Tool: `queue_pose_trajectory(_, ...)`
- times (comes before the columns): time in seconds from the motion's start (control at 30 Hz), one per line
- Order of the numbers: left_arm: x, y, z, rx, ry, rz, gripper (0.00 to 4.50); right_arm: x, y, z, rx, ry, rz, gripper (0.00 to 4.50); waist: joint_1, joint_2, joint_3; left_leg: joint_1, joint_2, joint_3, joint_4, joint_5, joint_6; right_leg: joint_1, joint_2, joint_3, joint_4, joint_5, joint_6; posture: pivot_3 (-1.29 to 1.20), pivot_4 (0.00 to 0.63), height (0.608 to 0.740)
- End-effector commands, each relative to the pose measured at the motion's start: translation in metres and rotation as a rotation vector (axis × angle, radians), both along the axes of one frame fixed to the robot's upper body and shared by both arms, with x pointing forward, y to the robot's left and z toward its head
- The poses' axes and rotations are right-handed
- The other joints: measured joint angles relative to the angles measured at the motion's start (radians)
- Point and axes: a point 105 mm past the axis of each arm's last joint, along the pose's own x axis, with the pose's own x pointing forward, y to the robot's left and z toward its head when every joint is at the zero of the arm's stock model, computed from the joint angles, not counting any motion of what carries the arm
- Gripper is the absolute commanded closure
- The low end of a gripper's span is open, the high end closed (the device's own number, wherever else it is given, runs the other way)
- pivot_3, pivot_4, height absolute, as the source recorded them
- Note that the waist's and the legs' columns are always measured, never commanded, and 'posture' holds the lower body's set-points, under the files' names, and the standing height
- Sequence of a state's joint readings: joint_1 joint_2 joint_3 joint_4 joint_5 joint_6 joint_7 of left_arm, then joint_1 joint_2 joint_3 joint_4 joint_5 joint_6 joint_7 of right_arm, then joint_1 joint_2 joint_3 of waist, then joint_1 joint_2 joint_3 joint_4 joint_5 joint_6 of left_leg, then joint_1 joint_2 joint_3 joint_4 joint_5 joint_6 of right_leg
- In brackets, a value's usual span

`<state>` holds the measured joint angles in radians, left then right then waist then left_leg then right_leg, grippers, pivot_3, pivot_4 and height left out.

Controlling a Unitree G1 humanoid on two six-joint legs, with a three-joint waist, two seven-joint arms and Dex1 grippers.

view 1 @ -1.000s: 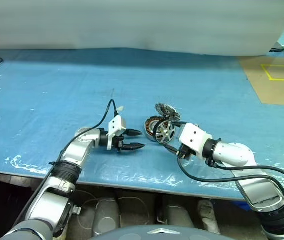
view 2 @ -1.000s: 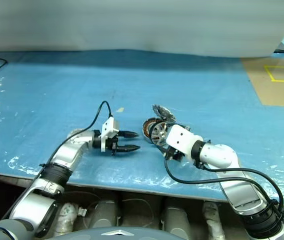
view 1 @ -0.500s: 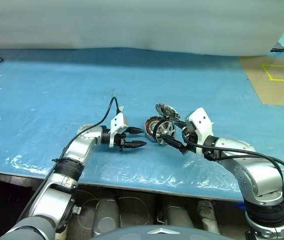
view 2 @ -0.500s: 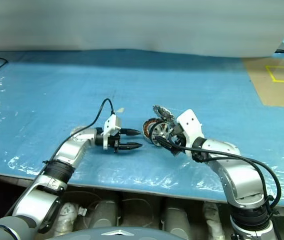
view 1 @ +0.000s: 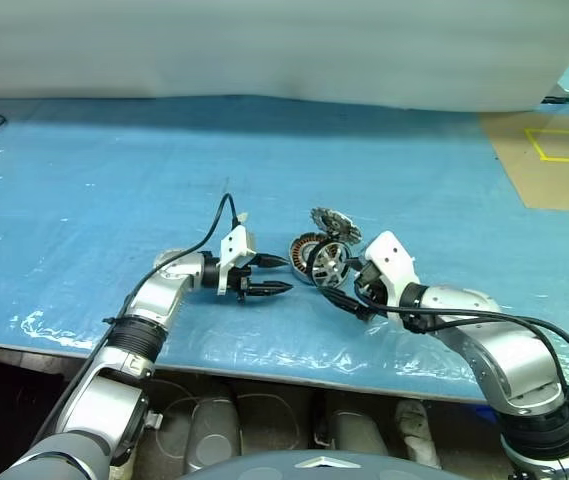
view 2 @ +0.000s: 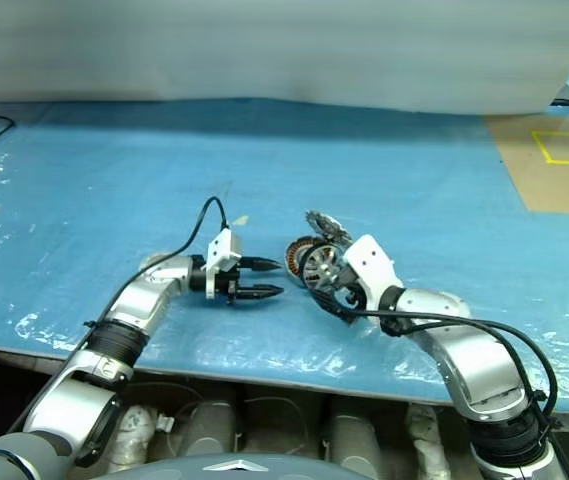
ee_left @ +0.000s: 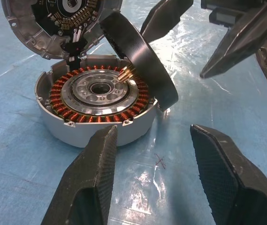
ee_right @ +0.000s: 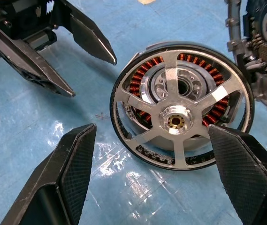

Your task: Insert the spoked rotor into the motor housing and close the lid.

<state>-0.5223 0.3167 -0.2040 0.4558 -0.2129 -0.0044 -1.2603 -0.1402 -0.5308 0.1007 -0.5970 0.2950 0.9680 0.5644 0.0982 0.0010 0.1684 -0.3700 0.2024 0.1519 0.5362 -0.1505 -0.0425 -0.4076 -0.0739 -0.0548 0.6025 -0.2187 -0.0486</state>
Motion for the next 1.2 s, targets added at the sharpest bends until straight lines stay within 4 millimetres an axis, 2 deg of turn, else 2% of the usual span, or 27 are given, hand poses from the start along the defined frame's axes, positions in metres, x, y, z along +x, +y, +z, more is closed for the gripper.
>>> queue_pose_trajectory(0.03, 0.001, -0.001, 0.010, -0.010, -0.050, -0.007, 1.91, 0.005, 0.004, 0.004, 0.017, -0.032, 0.008, 0.53, 0.000, 0.000, 0.000, 0.000, 0.000, 0.000, 0.000, 0.000, 0.000, 0.000, 0.000, 0.000, 0.000, 0.000, 0.000, 0.00, 0.150, 0.740)
queue_pose_trajectory(0.2, 0.001, -0.001, 0.010, -0.008, -0.052, -0.010, 1.91, 0.011, 0.006, 0.002, 0.011, -0.045, 0.003, 0.53, -0.001, 0.000, 0.000, 0.000, 0.000, 0.000, 0.000, 0.000, 0.000, 0.000, 0.000, 0.000, 0.000, 0.000, 0.000, 0.00, 0.150, 0.740)
queue_pose_trajectory(0.57, 0.002, 0.000, 0.007, 0.001, -0.055, -0.006, 1.91, 0.012, 0.001, 0.022, 0.093, -0.057, 0.021, 0.53, 0.000, 0.000, 0.000, 0.000, 0.000, 0.000, 0.000, 0.000, 0.000, 0.000, 0.000, 0.000, 0.000, 0.002, -0.003, 0.00, 0.150, 0.740)
queue_pose_trajectory(0.97, 0.001, 0.000, 0.005, 0.005, -0.061, -0.009, 1.91, 0.013, 0.000, 0.011, 0.071, -0.033, 0.009, 0.53, 0.000, 0.000, 0.000, 0.000, 0.000, 0.000, 0.000, 0.000, 0.000, 0.000, 0.000, 0.000, 0.000, 0.001, -0.002, 0.00, 0.150, 0.740)
queue_pose_trajectory(1.07, 0.001, 0.001, 0.005, 0.005, -0.060, -0.006, 1.91, 0.014, -0.001, 0.009, 0.056, -0.033, 0.010, 1.10, 0.000, 0.000, 0.000, 0.000, 0.000, 0.000, 0.000, 0.000, 0.000, 0.000, 0.000, 0.000, 0.000, 0.000, 0.000, 0.00, 0.150, 0.740)
queue_pose_trajectory(1.13, 0.001, 0.001, 0.005, 0.006, -0.060, -0.003, 1.91, 0.014, 0.000, 0.008, 0.053, -0.031, 0.011, 1.77, 0.000, 0.000, 0.000, 0.000, 0.000, 0.000, 0.000, 0.000, 0.000, 0.000, 0.000, 0.000, 0.000, 0.000, 0.000, 0.00, 0.150, 0.740)
queue_pose_trajectory(1.2, 0.001, 0.001, 0.004, 0.005, -0.060, -0.002, 1.91, 0.014, 0.000, 0.008, 0.051, -0.031, 0.009, 1.77, 0.000, 0.000, 0.000, 0.000, 0.000, 0.000, 0.000, 0.000, 0.000, 0.000, 0.000, 0.000, 0.000, 0.000, 0.000, 0.00, 0.150, 0.740)
